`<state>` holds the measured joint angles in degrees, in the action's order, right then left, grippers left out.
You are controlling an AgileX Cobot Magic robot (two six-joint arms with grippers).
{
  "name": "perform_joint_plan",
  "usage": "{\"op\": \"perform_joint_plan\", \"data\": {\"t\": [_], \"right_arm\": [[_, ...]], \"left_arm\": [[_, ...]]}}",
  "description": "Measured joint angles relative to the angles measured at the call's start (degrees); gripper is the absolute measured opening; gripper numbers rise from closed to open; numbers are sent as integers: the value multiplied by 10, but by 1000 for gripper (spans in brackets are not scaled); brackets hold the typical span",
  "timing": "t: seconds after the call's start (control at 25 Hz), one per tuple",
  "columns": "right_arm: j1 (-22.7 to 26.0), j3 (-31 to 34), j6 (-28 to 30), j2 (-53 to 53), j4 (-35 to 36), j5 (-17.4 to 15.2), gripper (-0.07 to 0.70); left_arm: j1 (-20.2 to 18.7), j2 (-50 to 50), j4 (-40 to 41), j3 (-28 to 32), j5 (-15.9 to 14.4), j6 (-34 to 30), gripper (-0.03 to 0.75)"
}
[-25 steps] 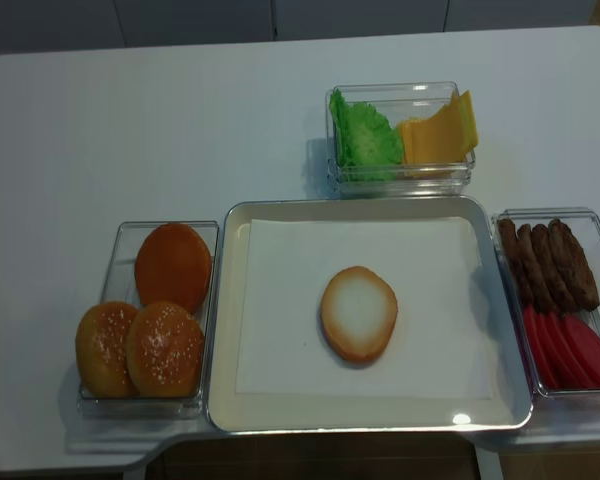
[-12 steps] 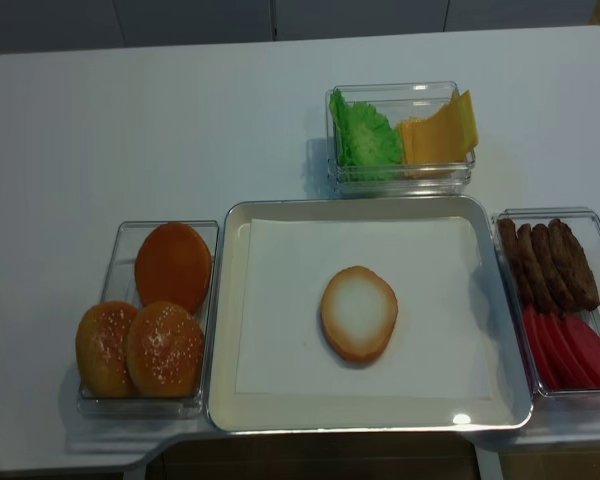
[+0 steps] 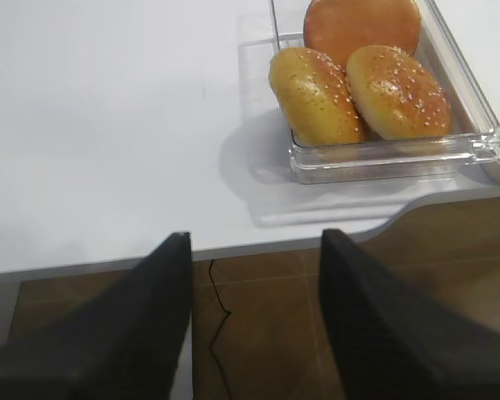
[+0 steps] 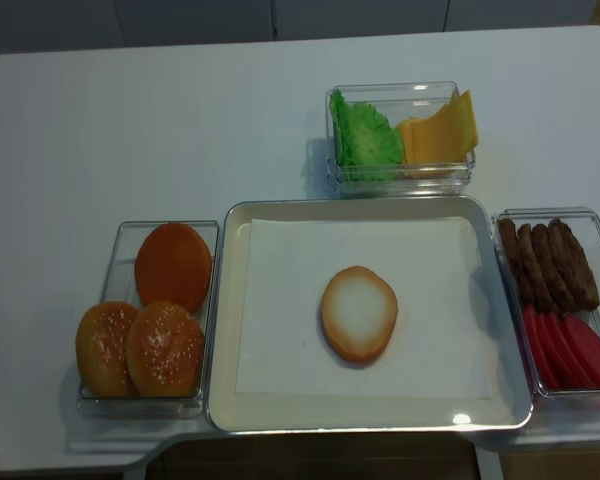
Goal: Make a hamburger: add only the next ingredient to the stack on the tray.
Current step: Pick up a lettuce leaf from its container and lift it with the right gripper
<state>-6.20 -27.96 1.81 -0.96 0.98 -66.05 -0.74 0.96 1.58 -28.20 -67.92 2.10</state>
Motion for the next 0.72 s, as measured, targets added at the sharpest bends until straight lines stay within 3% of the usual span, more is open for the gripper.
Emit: {"op": "perform_joint_plan", "data": {"t": [0.4, 0.72], "right_arm": [[0, 0, -4, 0, 10, 19, 555], [0, -6, -83, 11, 91, 60, 552]], "left_arm": [[0, 0, 0, 0, 0, 0, 358], [0, 0, 0, 0, 0, 0, 358]]}}
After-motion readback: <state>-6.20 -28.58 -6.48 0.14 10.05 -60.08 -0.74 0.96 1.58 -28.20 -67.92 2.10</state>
